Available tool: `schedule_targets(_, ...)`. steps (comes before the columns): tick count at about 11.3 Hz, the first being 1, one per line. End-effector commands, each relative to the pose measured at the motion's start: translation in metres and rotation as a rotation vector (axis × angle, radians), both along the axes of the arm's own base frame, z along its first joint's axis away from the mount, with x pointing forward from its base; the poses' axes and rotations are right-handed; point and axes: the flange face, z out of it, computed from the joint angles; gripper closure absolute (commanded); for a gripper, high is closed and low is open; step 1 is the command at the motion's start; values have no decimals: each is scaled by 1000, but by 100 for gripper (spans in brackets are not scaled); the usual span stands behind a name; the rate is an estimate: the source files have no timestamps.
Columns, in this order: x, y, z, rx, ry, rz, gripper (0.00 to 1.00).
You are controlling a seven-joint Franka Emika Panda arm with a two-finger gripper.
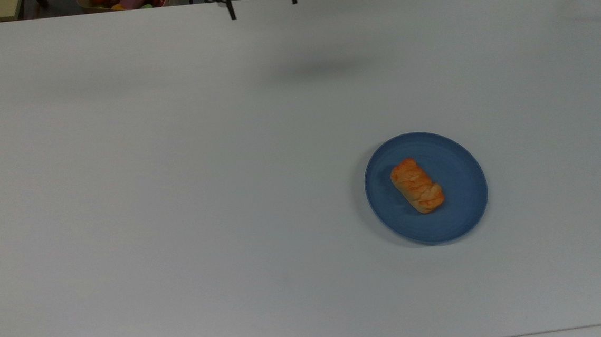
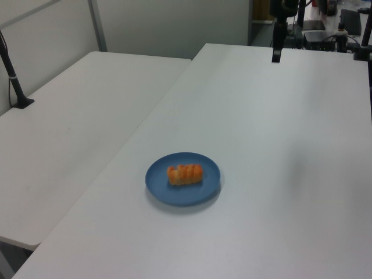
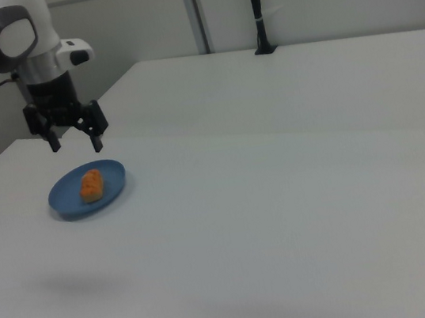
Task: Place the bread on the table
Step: 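Move the gripper down toward the orange bread roll on the blue plate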
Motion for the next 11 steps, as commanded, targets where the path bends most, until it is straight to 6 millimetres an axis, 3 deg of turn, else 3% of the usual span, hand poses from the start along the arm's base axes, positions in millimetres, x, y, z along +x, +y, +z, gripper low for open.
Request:
schedule_targets(1, 9, 57, -6, -9, 2, 114, 0)
schedule_targets(4, 44, 87, -7, 7, -30, 155, 0)
schedule_targets(7, 74, 137, -23, 2, -99, 239, 0)
schedule_targets(11, 99, 170, -67, 26, -182, 261, 0)
